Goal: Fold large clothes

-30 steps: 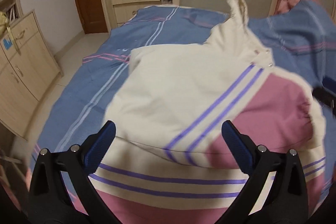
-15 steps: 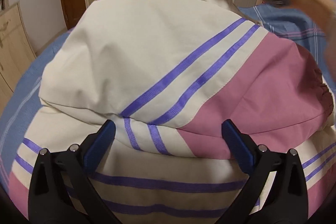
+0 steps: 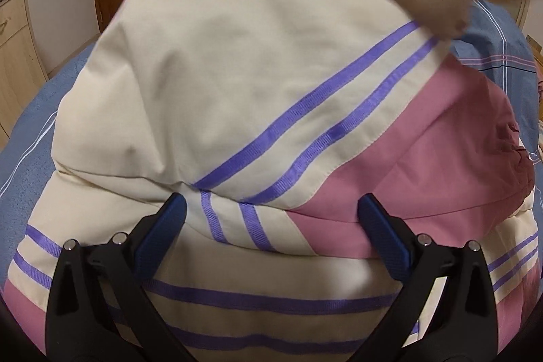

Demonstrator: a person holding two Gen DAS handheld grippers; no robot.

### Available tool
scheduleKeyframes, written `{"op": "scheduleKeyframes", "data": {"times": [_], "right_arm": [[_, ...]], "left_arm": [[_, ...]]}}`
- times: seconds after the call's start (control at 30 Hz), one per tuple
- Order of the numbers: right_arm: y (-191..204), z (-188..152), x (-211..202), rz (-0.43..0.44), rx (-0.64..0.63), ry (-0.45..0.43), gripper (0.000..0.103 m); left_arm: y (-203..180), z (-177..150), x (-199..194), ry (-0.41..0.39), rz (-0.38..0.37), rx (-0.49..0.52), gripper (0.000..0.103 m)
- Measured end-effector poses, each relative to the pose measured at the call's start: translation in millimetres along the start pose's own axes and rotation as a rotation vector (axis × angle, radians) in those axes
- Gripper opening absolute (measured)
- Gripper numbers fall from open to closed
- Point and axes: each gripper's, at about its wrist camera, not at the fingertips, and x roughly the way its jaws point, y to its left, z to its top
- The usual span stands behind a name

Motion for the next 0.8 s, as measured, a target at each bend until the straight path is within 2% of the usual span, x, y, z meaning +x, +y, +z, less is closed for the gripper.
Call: {"op": "scheduleKeyframes", "data": {"times": [0.1, 0.13, 0.17, 0.2, 0.23, 0.27, 0.33, 0.37, 0.4, 0.43, 0.47, 0.5, 0.57, 0.63, 0.67, 0.7, 0.73, 0.77, 0.8], "right_arm": [[13, -87, -40, -0.023, 0.03, 0.14, 0.011], [12, -111, -46, -0.04, 0.065, 0.206, 0.02], [11, -132, -49, -0.051, 0.095, 0.305, 0.038], [11, -150, -54, -0.05, 0.127, 0.389, 0.05], [10, -165, -61, -0.05, 0.158, 0.457, 0.07], [12, -174, -69, -0.056, 0.162, 0.486, 0.072], [23, -182, -98, -0.067, 0.075, 0.519, 0.072], [31, -178, -117, -0.056, 0.012, 0.482, 0.072], [36, -170, -134, -0.055, -0.035, 0.419, 0.072], [40, -155, -156, -0.09, -0.091, 0.309, 0.072], [40, -142, -169, -0.144, -0.123, 0.224, 0.072], [34, -120, -184, -0.261, -0.147, 0.105, 0.072], [16, -92, -190, -0.359, -0.127, -0.011, 0.072], [-11, -62, -176, -0.37, -0.1, -0.075, 0.072], [-25, -56, -157, -0.401, -0.106, -0.061, 0.072], [-39, -54, -131, -0.434, -0.109, -0.009, 0.072], [-59, -57, -103, -0.442, -0.079, 0.072, 0.069], [-75, -65, -85, -0.445, -0.028, 0.153, 0.056], [-98, -84, -49, -0.461, 0.039, 0.27, 0.055]], "left_arm": [[-2, 0, -2, 0.004, 0.014, -0.001, 0.101], [-3, -2, -3, 0.005, 0.017, 0.001, 0.101], [-5, -4, -4, 0.004, 0.021, 0.003, 0.101], [-7, -5, -6, -0.001, 0.025, 0.006, 0.101], [-8, -7, -7, -0.004, 0.026, 0.006, 0.101], [-8, -7, -8, -0.005, 0.025, 0.005, 0.101], [-7, -9, -10, -0.005, 0.022, 0.001, 0.101], [-7, -10, -11, -0.007, 0.022, 0.0, 0.101], [-8, -12, -14, -0.015, 0.024, -0.001, 0.101], [-7, -15, -16, -0.02, 0.026, -0.002, 0.101], [-8, -18, -19, -0.026, 0.031, 0.0, 0.101], [-8, -21, -22, -0.03, 0.034, 0.004, 0.101], [-9, -29, -27, -0.035, 0.037, 0.008, 0.101], [-10, -35, -33, -0.039, 0.037, 0.011, 0.101], [-10, -36, -35, -0.041, 0.039, 0.012, 0.101], [-11, -36, -37, -0.036, 0.042, 0.013, 0.101], [-13, -33, -39, -0.021, 0.051, 0.024, 0.101], [-15, -31, -42, -0.012, 0.065, 0.037, 0.101], [-18, -28, -50, -0.01, 0.083, 0.054, 0.101]]}}
